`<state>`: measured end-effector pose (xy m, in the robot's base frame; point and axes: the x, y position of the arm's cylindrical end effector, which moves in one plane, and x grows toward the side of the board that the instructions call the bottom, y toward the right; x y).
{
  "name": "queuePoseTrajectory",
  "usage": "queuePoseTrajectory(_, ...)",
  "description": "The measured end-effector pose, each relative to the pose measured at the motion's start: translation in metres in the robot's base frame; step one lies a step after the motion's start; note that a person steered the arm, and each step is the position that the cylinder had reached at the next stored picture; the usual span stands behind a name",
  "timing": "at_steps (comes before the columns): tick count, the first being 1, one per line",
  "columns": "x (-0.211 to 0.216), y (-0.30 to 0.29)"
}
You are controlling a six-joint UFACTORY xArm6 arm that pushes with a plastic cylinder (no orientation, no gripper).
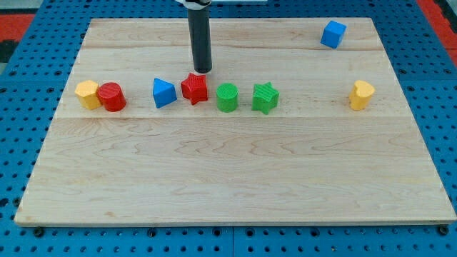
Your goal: Move blue cube towards the center
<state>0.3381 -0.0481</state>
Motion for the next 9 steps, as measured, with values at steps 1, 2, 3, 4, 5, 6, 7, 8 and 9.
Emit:
queuePoseTrajectory(1,0.019,-0.006)
queuePoseTrajectory(2,0.039,-0.006)
queuePoseTrajectory(3,0.032,-0.002)
queuePoseTrajectory(4,-0.018,0.025)
queuePoseTrajectory(5,-0.065,0.102)
queuePoseTrajectory(6,-0.096,0.209)
queuePoseTrajectory(7,-0.136,0.3)
queuePoseTrajectory(8,-0.146,0.307)
queuePoseTrajectory(9,-0.147,0.315)
